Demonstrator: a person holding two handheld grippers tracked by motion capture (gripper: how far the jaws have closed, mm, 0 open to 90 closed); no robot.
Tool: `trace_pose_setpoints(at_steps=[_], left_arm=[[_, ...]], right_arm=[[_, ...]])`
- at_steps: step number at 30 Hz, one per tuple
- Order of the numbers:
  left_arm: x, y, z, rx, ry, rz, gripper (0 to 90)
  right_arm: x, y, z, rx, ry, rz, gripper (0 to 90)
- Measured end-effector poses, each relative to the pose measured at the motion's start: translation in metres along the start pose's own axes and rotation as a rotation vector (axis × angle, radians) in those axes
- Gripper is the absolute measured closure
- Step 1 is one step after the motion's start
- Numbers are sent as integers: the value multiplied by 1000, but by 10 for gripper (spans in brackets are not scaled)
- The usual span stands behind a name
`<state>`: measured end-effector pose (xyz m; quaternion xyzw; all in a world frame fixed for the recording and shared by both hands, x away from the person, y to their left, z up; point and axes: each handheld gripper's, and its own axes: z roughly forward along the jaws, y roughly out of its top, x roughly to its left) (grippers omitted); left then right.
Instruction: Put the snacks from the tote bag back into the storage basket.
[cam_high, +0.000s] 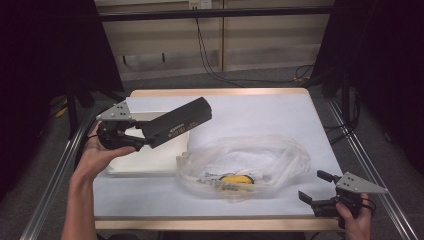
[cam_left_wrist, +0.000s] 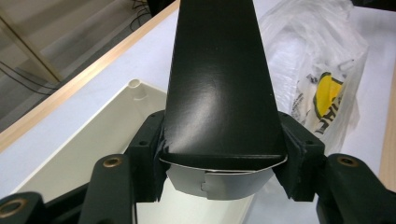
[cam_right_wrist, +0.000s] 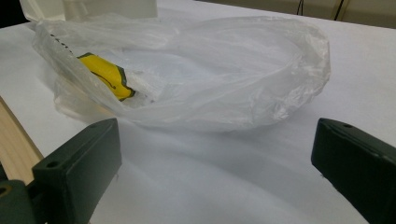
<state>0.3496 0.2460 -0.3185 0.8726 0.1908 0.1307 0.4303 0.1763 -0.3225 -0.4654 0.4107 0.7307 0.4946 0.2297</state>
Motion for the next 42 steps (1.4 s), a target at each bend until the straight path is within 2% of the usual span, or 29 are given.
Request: trace_pose_setpoints(at_steps=[4, 10, 15, 18, 19, 23, 27, 32, 39, 40, 42], left_arm=[[2, -1, -8, 0, 23, 16, 431], [11, -10, -20, 0, 52, 16, 432], [19, -22, -27, 16, 57, 10, 432], [24, -30, -28, 16, 61, -7, 432], [26, -33, -28, 14, 56, -18, 432], [36, -43, -28, 27, 54, -20, 432], [41, -51, -24, 44, 29, -24, 432], [50, -55, -20, 59, 21, -36, 433], [61, -59, -12, 112, 9, -42, 433], [62, -60, -11, 110, 16, -28, 433], [65, -63, -8, 100, 2, -43, 433]], right_arm=[[1, 0, 1, 2, 4, -6, 14], [1, 0, 1, 2, 6, -5, 14], [1, 0, 2, 4, 5, -5, 15], [1, 0, 2, 7, 4, -4, 15], [1, 0, 2, 7, 4, -4, 15], [1, 0, 2, 7, 8, -4, 15], [1, 0, 3, 15, 21, -10, 23], [0, 0, 4, 16, 22, -5, 23], [0, 0, 3, 20, 24, -9, 23], [0, 0, 3, 24, 29, -10, 22], [-1, 0, 4, 25, 29, -8, 22]])
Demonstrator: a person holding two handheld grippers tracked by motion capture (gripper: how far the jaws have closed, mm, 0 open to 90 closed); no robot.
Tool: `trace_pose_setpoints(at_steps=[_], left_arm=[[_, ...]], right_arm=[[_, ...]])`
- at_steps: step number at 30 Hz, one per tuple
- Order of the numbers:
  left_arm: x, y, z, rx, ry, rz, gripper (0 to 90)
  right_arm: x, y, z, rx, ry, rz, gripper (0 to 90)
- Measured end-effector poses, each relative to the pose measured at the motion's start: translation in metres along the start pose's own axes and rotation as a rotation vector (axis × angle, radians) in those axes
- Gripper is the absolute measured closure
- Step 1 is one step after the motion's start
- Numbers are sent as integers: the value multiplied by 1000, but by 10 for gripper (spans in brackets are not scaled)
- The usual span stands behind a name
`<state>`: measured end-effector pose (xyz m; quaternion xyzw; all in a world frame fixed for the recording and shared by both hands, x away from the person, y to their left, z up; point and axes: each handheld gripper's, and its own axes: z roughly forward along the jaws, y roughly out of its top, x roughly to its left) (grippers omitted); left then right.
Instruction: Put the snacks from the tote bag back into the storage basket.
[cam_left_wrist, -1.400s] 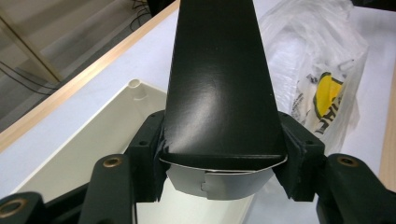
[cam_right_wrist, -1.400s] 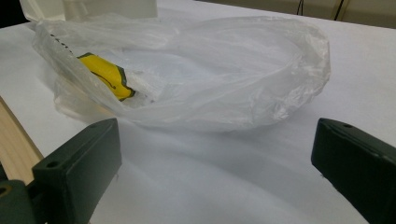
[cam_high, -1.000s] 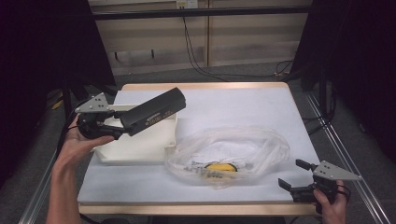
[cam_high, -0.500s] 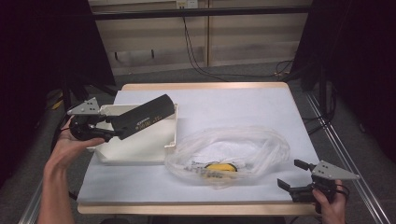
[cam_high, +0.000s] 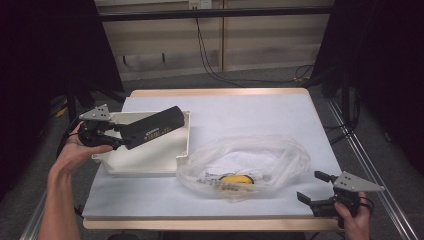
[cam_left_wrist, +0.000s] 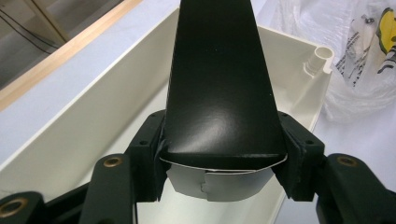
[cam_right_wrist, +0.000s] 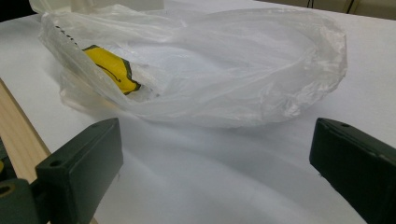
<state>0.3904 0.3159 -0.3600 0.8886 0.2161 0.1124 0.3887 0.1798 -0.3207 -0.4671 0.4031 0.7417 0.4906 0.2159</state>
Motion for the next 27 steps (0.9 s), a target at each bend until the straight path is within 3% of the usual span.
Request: trace_pose_setpoints(at_steps=[1, 5, 10, 21, 24, 27], left_arm=[[1, -1, 2, 20, 2, 2, 433], [6, -5, 8, 23, -16, -17, 433], [9, -7, 12, 40, -8, -17, 433], [16, -15, 31, 85, -52, -32, 433], [18, -16, 37, 127, -61, -29, 433], [18, -17, 42, 125, -72, -33, 433]], right_arm=[[0, 0, 0, 3, 0, -1, 23], [0, 0, 0, -1, -2, -1, 22], [-1, 0, -1, -1, -3, -1, 22], [-1, -1, -1, -2, -3, 1, 21], [-1, 0, -1, -2, -7, 3, 21], [-1, -1, -1, -2, -9, 0, 21]])
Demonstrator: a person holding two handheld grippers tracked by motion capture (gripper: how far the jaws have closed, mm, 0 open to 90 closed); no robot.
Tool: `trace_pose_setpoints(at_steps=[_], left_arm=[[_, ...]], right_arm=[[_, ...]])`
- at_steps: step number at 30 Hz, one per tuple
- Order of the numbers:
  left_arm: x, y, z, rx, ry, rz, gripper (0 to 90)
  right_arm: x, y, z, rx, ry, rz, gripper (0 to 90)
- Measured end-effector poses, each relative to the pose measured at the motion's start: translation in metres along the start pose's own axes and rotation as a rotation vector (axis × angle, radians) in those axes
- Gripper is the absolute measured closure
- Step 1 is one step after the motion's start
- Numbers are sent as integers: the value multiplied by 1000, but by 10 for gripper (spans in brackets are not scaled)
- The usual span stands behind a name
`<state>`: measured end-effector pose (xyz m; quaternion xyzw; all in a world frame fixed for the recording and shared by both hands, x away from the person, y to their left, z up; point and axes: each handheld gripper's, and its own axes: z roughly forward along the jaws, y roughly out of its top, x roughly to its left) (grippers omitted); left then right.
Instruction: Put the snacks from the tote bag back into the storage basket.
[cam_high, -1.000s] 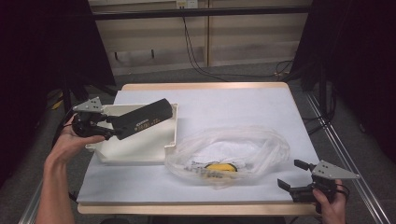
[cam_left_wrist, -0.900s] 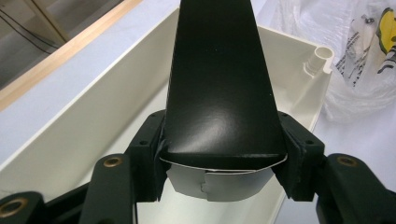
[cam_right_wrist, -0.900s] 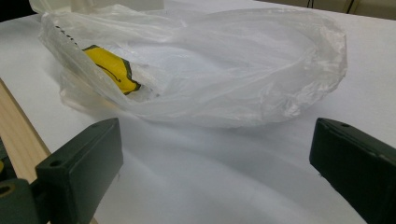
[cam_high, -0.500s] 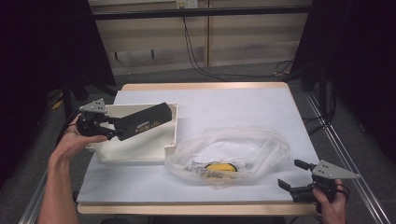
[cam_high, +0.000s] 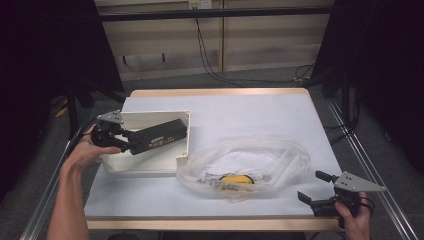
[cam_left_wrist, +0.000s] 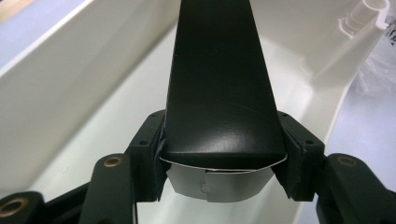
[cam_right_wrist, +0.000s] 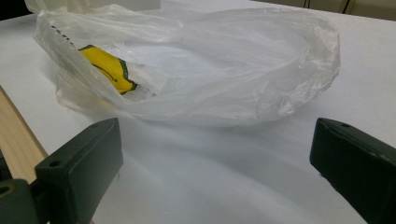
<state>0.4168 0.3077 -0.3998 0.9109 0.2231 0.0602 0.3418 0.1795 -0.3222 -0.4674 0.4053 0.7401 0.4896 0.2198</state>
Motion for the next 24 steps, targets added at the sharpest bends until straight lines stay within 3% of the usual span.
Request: trace_pose_setpoints(at_steps=[5, 7, 13, 17, 19, 22, 24], left_arm=[[1, 1, 9, 53, -1, 8, 432], [4, 0, 9, 47, -2, -3, 431], [7, 1, 13, 106, -9, -18, 425], [8, 3, 18, 191, -18, -14, 422], [9, 5, 23, 238, -12, -23, 419], [11, 7, 28, 271, 14, -24, 419], [12, 7, 30, 271, 25, -52, 417]], right_arm=[[0, 0, 0, 1, 4, 0, 21], [1, 0, 1, 8, 3, 7, 25], [0, 0, 1, 8, 6, 5, 26], [0, 0, 1, 2, 0, 6, 27], [0, 0, 2, 3, 1, 4, 28], [0, 0, 2, 2, 1, 4, 27], [0, 0, 2, 5, 2, 5, 28]])
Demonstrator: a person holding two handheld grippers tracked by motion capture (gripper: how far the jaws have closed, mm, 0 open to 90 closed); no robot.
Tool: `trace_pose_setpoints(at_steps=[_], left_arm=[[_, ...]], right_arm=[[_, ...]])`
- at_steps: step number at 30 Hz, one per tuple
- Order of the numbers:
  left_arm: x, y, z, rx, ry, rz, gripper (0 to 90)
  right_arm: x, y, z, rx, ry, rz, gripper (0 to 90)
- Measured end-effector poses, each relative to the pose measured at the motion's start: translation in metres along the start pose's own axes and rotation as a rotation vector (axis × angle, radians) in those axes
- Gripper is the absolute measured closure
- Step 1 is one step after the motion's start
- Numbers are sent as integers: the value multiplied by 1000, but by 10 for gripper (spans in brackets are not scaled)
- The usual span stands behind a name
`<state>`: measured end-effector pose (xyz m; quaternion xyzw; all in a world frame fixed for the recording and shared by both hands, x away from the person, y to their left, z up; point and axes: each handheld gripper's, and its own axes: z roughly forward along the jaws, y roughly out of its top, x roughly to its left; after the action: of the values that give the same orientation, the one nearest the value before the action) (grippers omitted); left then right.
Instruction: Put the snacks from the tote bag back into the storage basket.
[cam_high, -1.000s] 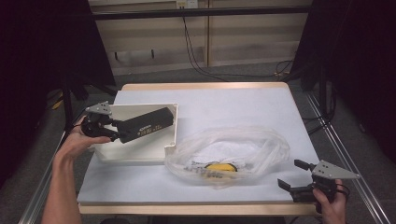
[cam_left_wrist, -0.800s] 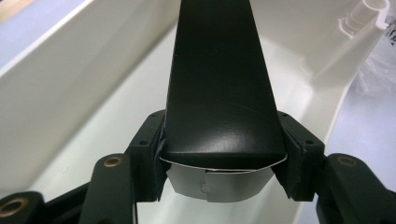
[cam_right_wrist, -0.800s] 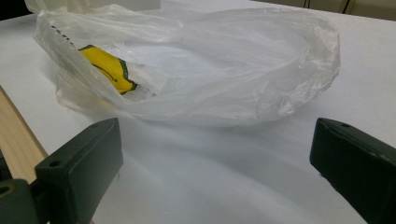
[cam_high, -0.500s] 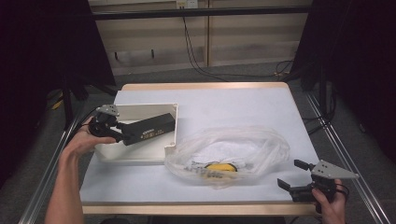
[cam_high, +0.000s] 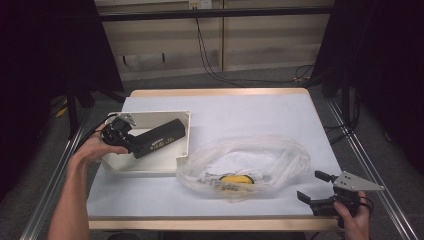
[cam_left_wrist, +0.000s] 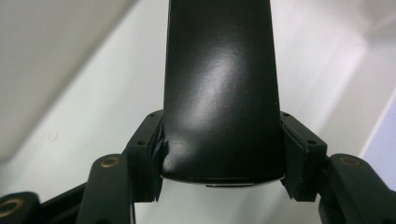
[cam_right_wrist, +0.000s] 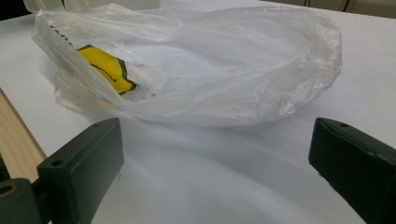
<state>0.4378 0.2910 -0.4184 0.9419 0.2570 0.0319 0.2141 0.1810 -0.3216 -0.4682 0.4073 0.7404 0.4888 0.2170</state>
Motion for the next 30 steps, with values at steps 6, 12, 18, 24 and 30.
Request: trace_pose_setpoints(at_steps=[6, 12, 18, 24, 30], left_arm=[[4, 2, 5, 27, 17, -63, 393], [9, 8, 11, 80, 33, -136, 368], [13, 13, 13, 81, 78, -230, 312], [17, 17, 14, 92, 98, -257, 255], [19, 21, 20, 105, 110, -278, 217]], right_arm=[[-2, -1, 0, -1, -6, -1, 28], [-3, -2, 1, 3, -7, 10, 27], [-2, -1, 0, 2, -8, -5, 28], [-1, -1, 1, 5, -4, -5, 28], [-1, 0, 1, 7, -1, -8, 28]])
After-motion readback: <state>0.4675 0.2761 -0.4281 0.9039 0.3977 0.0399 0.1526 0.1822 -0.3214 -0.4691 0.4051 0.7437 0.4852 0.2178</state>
